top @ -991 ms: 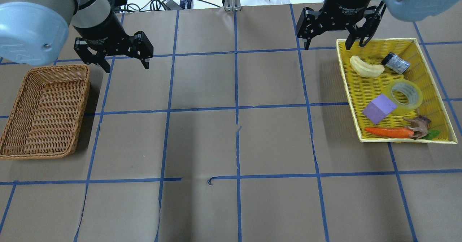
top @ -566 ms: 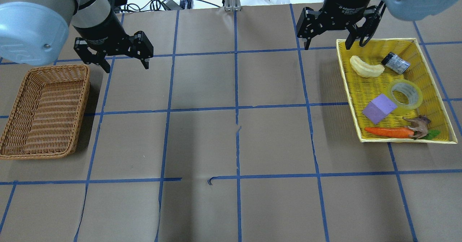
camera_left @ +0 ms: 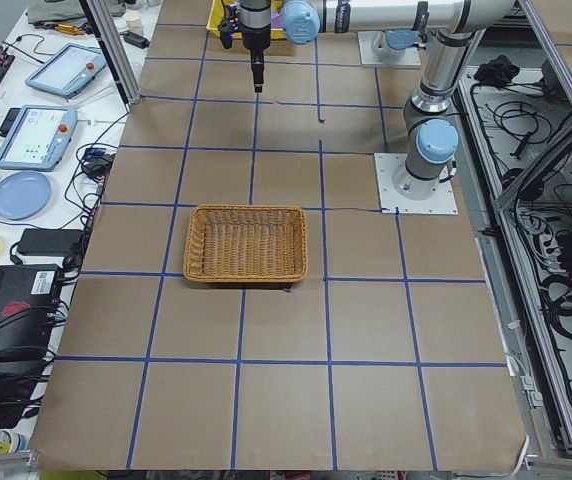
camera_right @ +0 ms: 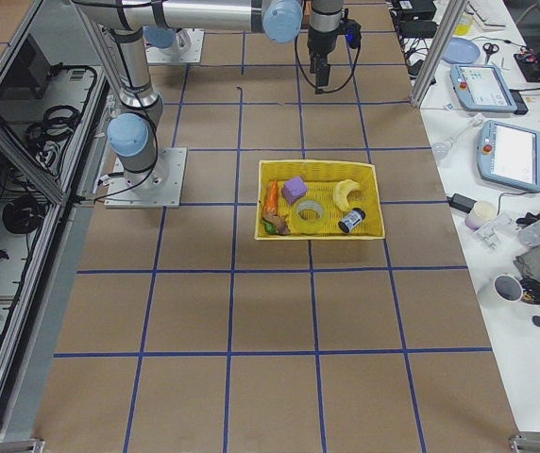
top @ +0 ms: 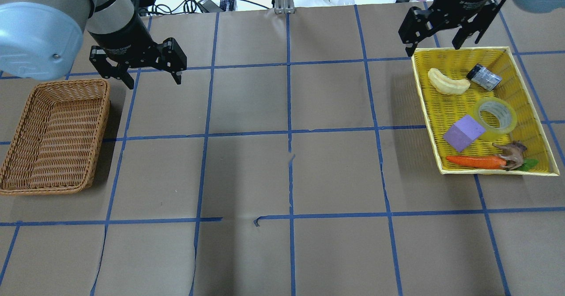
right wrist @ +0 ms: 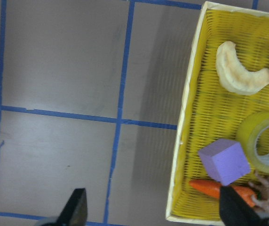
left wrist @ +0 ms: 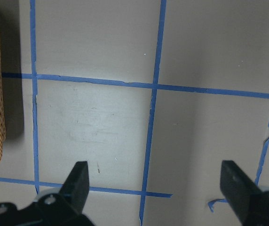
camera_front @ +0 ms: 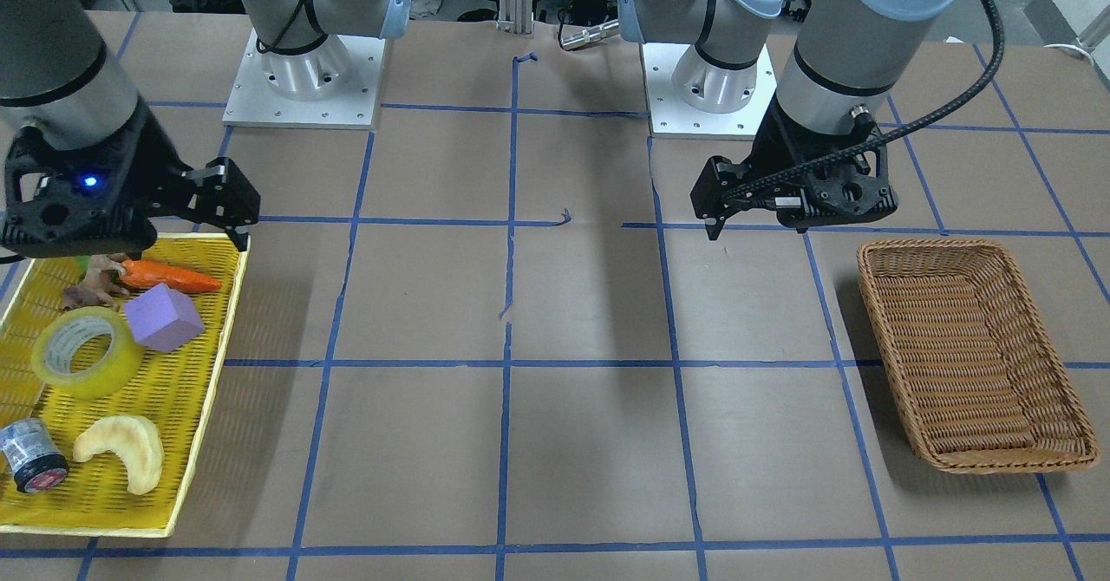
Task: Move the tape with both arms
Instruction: 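Move the right gripper over the tape roll in the yellow tray and lower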
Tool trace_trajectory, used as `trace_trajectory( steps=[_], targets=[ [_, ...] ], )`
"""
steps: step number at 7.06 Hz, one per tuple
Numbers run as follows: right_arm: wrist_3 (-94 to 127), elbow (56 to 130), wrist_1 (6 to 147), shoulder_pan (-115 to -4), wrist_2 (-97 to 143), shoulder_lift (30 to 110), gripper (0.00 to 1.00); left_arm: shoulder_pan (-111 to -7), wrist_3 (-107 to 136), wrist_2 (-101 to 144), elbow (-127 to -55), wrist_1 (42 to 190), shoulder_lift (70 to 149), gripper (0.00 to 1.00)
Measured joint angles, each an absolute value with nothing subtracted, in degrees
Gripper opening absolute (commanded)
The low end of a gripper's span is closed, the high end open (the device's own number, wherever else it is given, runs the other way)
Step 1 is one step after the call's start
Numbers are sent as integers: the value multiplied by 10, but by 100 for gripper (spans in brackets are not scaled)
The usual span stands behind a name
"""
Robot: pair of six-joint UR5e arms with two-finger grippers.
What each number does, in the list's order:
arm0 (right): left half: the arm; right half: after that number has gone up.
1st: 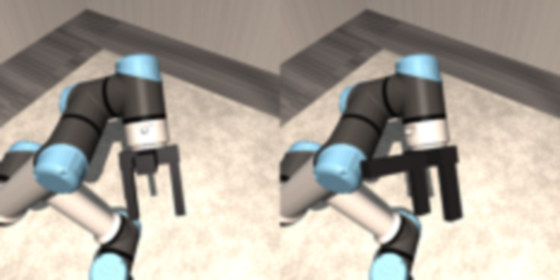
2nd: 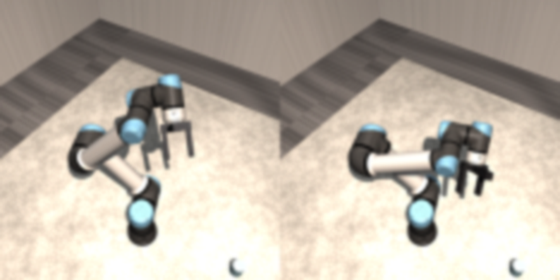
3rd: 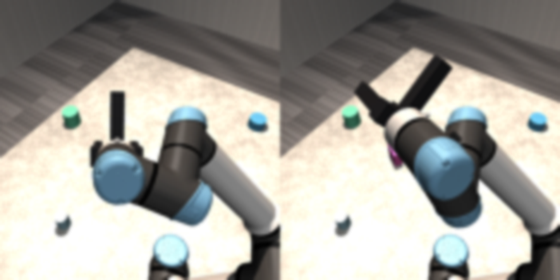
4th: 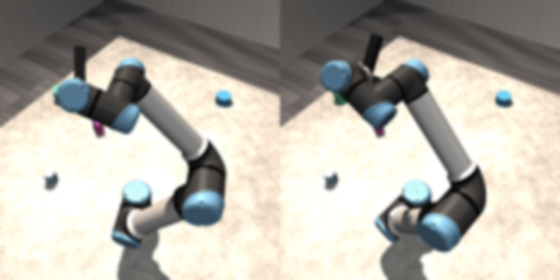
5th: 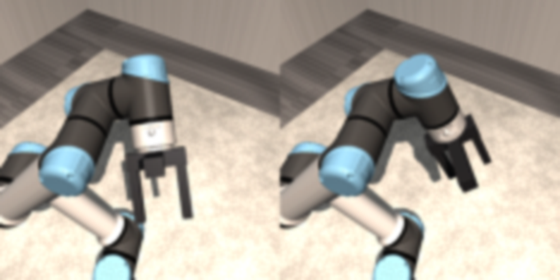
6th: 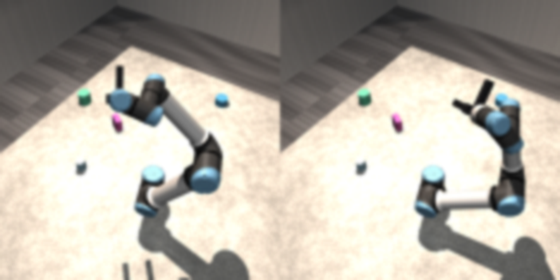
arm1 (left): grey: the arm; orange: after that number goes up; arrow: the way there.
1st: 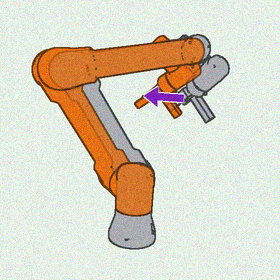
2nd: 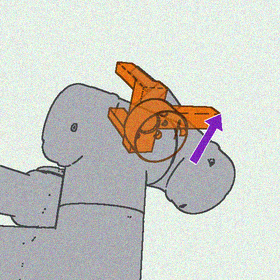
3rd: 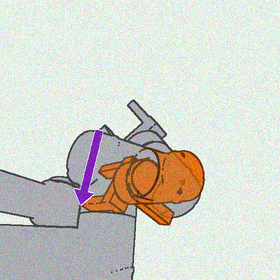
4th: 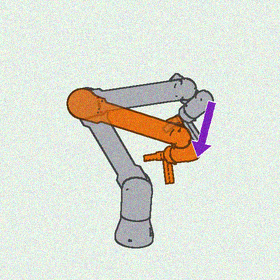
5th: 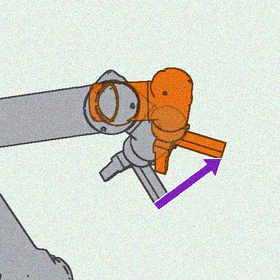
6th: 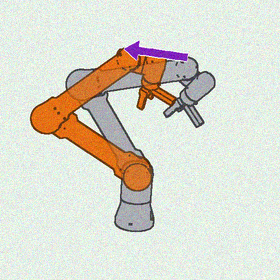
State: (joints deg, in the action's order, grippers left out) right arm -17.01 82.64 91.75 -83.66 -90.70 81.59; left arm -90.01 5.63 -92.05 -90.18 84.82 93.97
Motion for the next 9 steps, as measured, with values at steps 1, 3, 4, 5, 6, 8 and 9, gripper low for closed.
trace_trajectory(
  steps=[1,3,4,5,6,8,9],
  targets=[
    [-266,832,925,-800,-907,811,100,-900,56,-921,-902,848,940,100],
    [-427,853,962,-726,-906,789,100,-900,56,-921,-902,847,940,100],
    [-495,870,1000,-693,-906,770,100,-900,56,-921,-902,847,940,100],
    [-559,890,1045,-662,-904,747,100,-900,56,-921,-902,846,940,100],
    [-620,909,1089,-628,-901,718,100,-900,56,-921,-902,846,940,100],
    [-684,930,1156,-585,-890,661,100,-899,56,-921,-902,846,940,100],
    [-692,935,1178,-578,-887,637,82,-899,56,-921,-902,846,940,100]
  ],
)
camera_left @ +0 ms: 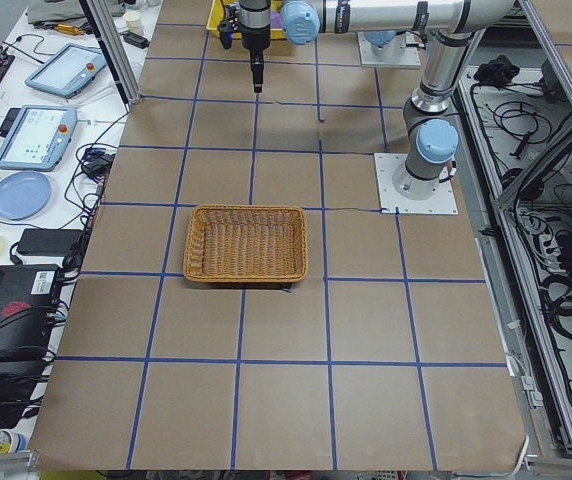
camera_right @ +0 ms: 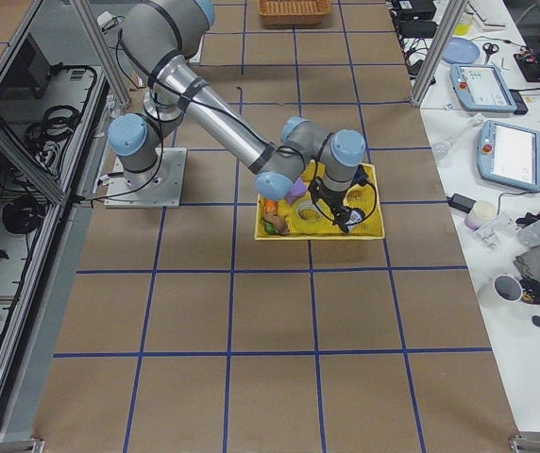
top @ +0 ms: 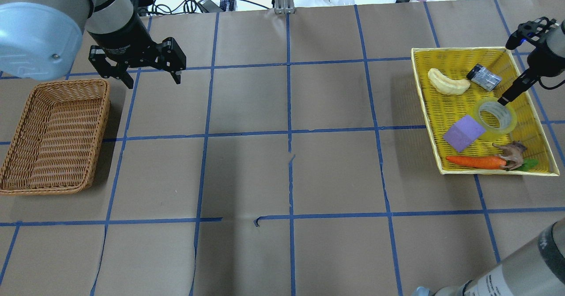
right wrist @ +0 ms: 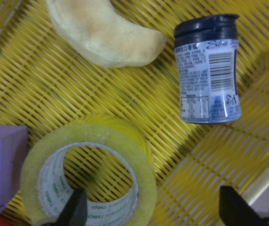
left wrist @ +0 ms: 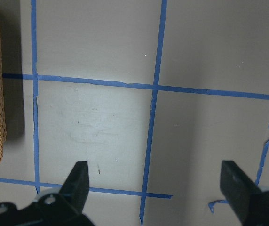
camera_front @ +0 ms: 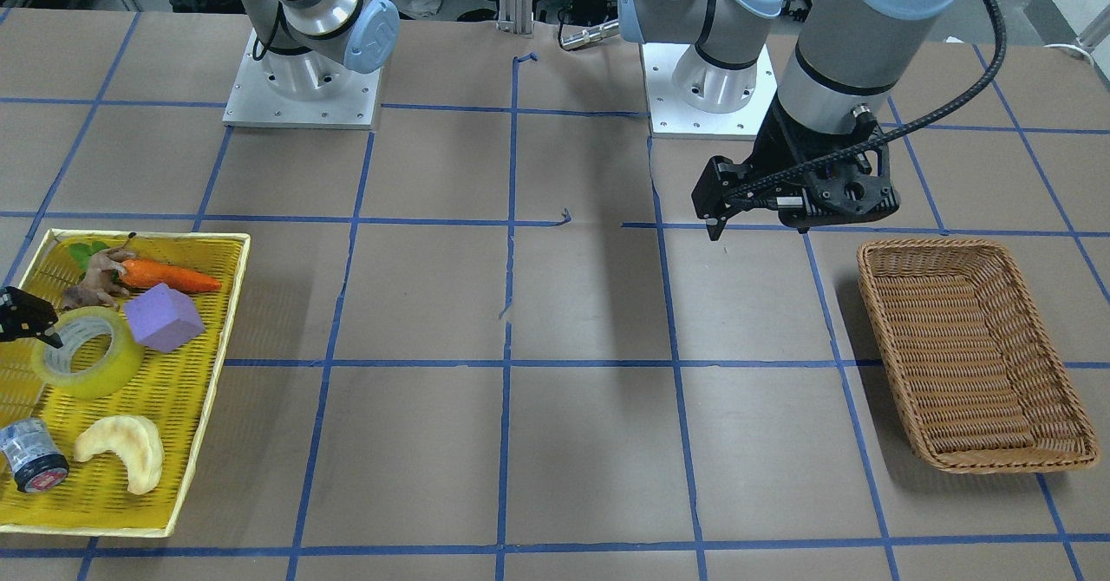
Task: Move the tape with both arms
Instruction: 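Move the right gripper over the tape roll in the yellow tray and lower, then close the right gripper on the tape roll's rim and lift it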
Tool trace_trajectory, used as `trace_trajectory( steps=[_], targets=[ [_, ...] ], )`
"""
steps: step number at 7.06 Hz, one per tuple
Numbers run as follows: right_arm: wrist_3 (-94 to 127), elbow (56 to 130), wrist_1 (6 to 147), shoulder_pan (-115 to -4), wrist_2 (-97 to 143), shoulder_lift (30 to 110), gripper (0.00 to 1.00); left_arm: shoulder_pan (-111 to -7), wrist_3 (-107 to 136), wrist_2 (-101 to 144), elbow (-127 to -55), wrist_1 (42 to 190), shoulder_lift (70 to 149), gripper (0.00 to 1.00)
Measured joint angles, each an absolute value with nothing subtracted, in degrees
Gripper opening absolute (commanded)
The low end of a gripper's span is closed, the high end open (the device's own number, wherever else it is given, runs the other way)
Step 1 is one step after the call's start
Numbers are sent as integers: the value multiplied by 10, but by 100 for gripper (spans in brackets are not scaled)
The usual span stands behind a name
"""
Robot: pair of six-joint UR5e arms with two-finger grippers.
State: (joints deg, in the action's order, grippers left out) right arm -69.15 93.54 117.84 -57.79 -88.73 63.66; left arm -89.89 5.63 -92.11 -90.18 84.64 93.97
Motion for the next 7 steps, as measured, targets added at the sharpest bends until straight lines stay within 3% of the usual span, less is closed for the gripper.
trace_trajectory(
  steps=[1,2,3,7],
  targets=[
    [-693,942,1188,-576,-886,623,76,-899,56,-921,-902,846,940,100],
    [-692,955,1194,-575,-885,616,28,-898,56,-922,-902,846,940,100],
    [-690,968,1200,-575,-885,614,0,-898,56,-922,-902,846,940,100],
    [-679,972,1204,-575,-885,619,0,-897,56,-923,-902,846,940,100]
  ],
)
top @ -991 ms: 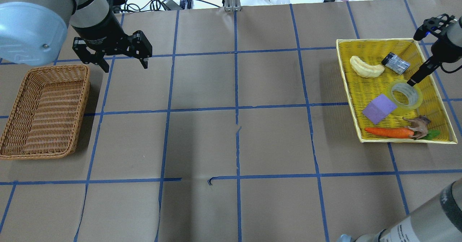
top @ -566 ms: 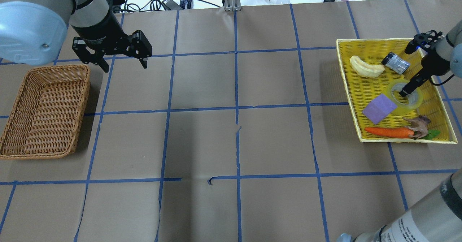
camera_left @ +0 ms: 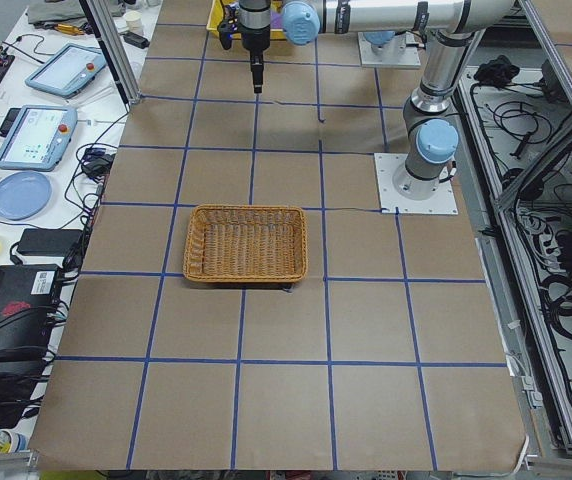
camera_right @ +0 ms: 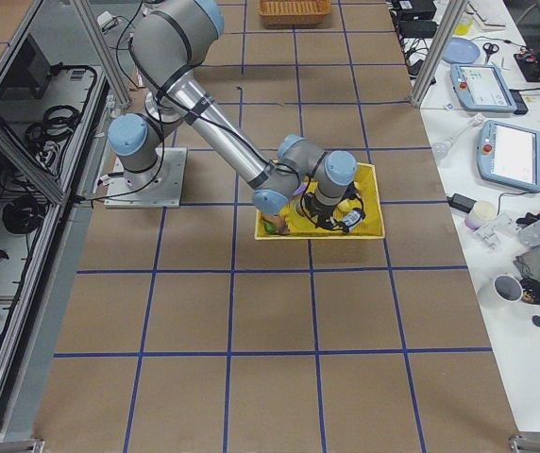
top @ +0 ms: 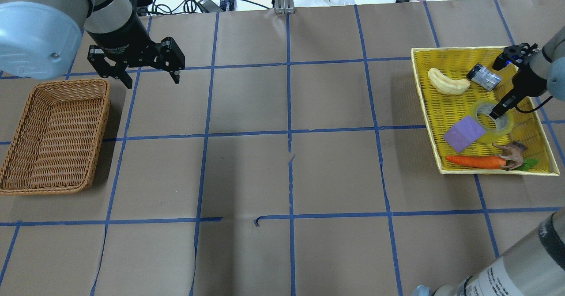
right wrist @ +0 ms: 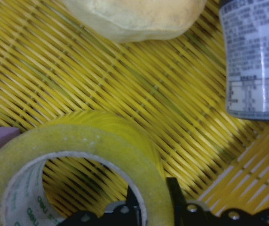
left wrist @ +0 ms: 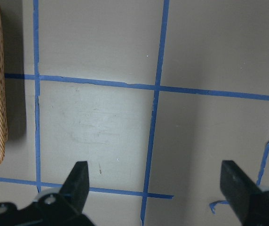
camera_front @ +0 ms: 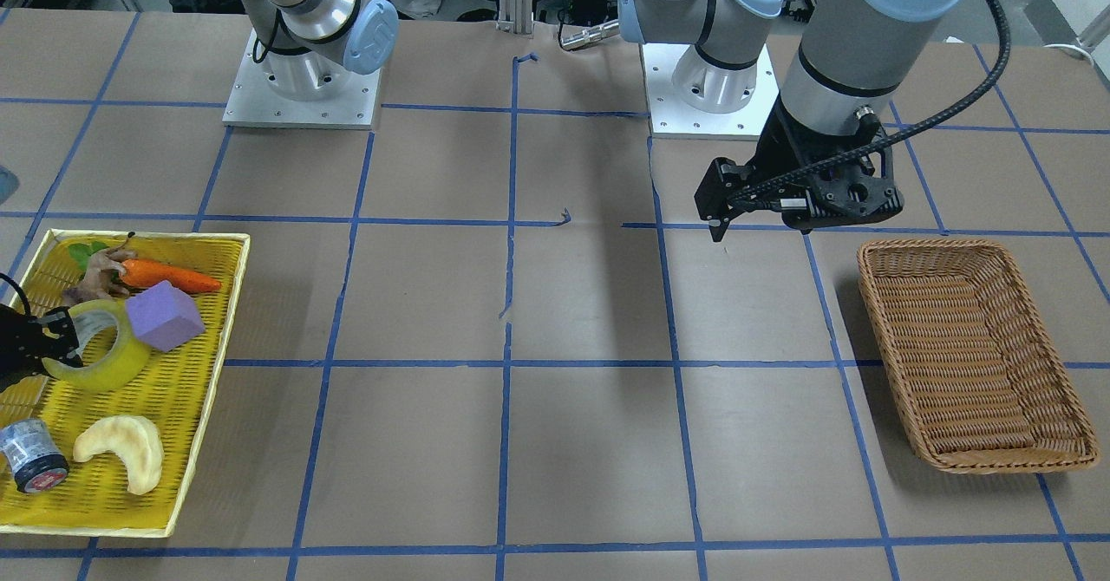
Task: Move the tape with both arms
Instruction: 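Close the right gripper on the tape roll's rim and lift it, then carry the tape roll with the right gripper to the table center and set it down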
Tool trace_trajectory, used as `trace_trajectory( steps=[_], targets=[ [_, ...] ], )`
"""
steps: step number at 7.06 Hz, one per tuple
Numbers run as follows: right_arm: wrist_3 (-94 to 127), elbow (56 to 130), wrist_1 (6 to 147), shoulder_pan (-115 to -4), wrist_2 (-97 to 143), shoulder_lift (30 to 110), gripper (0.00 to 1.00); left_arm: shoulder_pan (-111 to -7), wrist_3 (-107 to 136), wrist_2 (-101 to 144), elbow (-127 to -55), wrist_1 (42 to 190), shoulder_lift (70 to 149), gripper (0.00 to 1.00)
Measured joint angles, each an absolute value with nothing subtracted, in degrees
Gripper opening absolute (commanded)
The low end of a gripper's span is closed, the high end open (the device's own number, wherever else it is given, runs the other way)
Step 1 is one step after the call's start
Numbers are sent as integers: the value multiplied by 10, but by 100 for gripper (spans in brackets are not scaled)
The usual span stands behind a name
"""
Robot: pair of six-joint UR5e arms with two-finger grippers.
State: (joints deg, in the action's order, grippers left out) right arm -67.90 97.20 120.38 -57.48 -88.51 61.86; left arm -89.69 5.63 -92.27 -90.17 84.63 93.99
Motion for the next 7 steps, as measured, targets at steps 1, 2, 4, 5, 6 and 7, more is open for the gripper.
trace_trajectory(
  steps=[1,2,4,5,6,7],
  targets=[
    [-673,964,1202,-575,-885,622,0,-897,56,-923,-902,846,940,100],
    [-666,947,1198,-575,-885,627,0,-897,56,-923,-902,846,940,100],
    [-642,898,1175,-589,-884,638,0,-897,56,-923,-902,846,940,100],
    [-616,870,1162,-613,-884,640,0,-897,56,-923,-902,846,940,100],
    [-572,843,1149,-649,-884,641,0,-897,56,-923,-902,846,940,100],
    [-503,824,1136,-692,-884,641,0,-897,56,-922,-902,846,940,100]
  ],
)
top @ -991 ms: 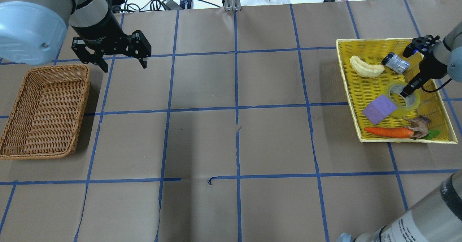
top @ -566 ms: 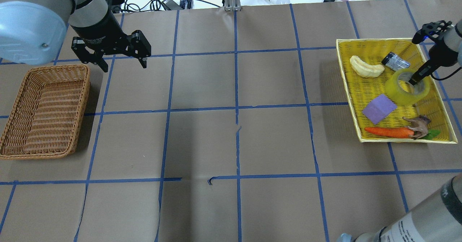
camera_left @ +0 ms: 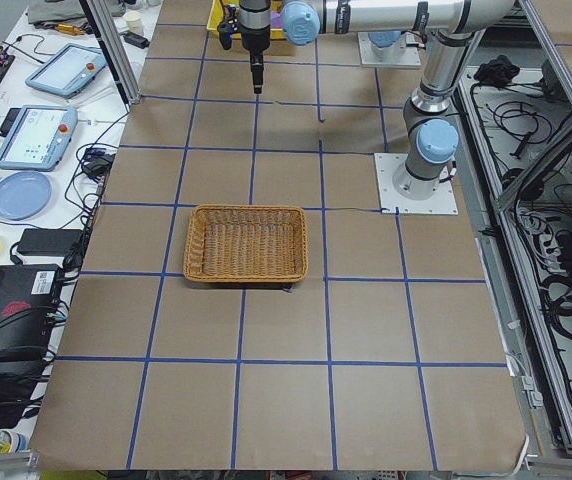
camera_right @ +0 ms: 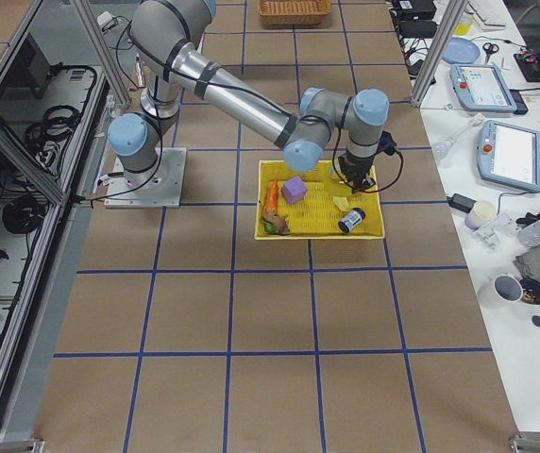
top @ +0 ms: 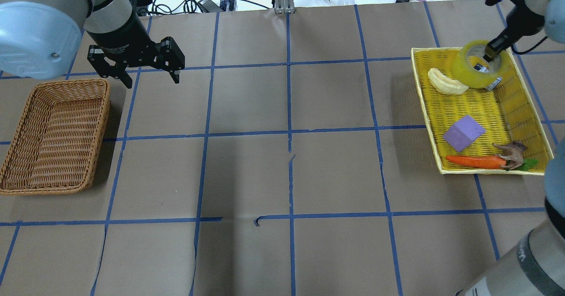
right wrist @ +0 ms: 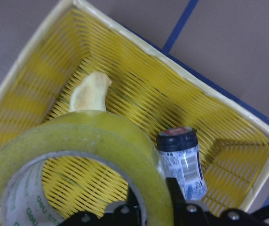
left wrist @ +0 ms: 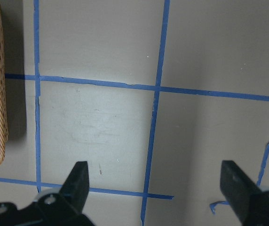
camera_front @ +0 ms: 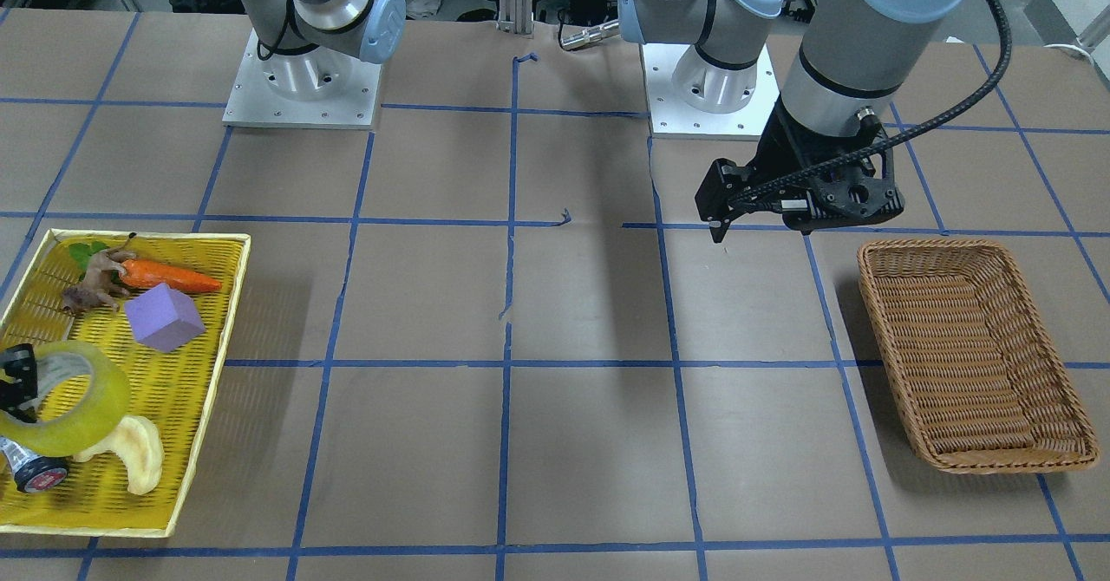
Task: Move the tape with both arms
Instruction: 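Carry the tape roll with the right gripper to the table center and set it down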
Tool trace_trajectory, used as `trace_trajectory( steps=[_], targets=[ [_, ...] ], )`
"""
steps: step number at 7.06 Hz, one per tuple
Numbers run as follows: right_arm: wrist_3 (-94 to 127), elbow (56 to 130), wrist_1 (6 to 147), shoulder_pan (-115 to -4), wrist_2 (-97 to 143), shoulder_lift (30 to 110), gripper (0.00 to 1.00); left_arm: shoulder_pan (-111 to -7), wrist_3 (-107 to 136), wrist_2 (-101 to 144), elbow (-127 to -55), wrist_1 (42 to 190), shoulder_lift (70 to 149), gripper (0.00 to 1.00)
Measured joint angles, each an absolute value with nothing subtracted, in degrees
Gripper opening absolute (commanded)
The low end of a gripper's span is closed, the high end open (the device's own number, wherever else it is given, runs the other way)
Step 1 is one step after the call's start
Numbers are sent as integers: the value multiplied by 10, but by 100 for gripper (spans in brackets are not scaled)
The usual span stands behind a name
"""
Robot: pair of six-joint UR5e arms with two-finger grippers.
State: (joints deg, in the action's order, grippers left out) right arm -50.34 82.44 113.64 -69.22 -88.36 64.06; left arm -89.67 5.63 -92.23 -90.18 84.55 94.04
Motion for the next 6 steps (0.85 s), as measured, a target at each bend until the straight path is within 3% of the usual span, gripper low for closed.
trace_trajectory(
  steps=[6],
  targets=[
    [2,770,1150,-989,-877,557,0,-897,56,-922,-902,846,940,100]
  ],
)
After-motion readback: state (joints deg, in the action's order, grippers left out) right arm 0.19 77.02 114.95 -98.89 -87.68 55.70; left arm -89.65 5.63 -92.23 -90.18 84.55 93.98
